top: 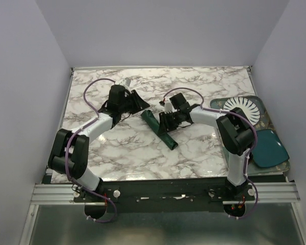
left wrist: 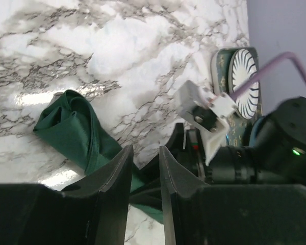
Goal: Fold the napkin, place the utensils inside, and roll it up
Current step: Roll the napkin with the utensil
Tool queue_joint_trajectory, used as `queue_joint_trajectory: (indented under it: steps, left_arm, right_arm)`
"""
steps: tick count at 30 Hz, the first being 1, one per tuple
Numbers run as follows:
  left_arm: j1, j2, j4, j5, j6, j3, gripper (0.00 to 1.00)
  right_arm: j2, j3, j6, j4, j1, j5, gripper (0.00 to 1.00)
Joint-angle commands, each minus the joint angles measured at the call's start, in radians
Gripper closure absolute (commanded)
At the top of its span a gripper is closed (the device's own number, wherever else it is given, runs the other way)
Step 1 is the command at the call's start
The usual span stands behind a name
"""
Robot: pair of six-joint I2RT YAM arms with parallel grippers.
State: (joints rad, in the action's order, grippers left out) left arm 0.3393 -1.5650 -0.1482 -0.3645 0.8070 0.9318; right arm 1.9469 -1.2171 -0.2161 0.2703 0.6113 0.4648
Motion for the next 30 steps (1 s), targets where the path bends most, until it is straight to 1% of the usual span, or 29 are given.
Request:
queue_joint_trajectory:
  steps: [1, 2, 5, 8, 15, 19, 25, 26, 28, 30]
  left_arm:
    - [0.006, 0.0, -0.029, -0.085, 0.007, 0.009, 0.65]
    - [0.007, -0.018, -0.075, -0.097, 0.032, -0.007, 0.65]
    - [0.021, -0.058, -0.134, -0.129, 0.057, -0.025, 0.67]
    - [0.033, -0.099, -0.204, -0.16, 0.083, -0.039, 0.67]
    - [0.061, -0.223, -0.3, -0.16, 0.118, -0.063, 0.71]
    - [0.053, -0.265, -0.288, -0.128, 0.083, -0.073, 0.71]
    - [0.043, -0.302, -0.289, -0.105, 0.061, -0.08, 0.72]
    - [0.041, -0.305, -0.294, -0.103, 0.061, -0.082, 0.72]
    - [0.041, -0.317, -0.307, -0.106, 0.067, -0.083, 0.72]
    - [0.041, -0.32, -0.313, -0.105, 0.069, -0.09, 0.72]
  right_arm:
    - [0.122, 0.028, -0.109, -0.037, -0.062, 0.342, 0.59]
    - [0.136, 0.033, -0.118, -0.046, -0.07, 0.378, 0.59]
    - [0.165, 0.047, -0.157, -0.08, -0.094, 0.42, 0.59]
    - [0.184, 0.056, -0.163, -0.091, -0.116, 0.422, 0.58]
    - [0.185, 0.064, -0.151, -0.091, -0.125, 0.402, 0.55]
    - [0.162, 0.07, -0.146, -0.08, -0.125, 0.39, 0.53]
    - [0.093, 0.067, -0.111, -0.014, -0.122, 0.313, 0.45]
    - [0.081, 0.065, -0.102, -0.002, -0.122, 0.276, 0.41]
    - [0.031, 0.061, -0.069, 0.048, -0.113, 0.226, 0.39]
    - [-0.009, 0.051, -0.048, 0.076, -0.104, 0.138, 0.35]
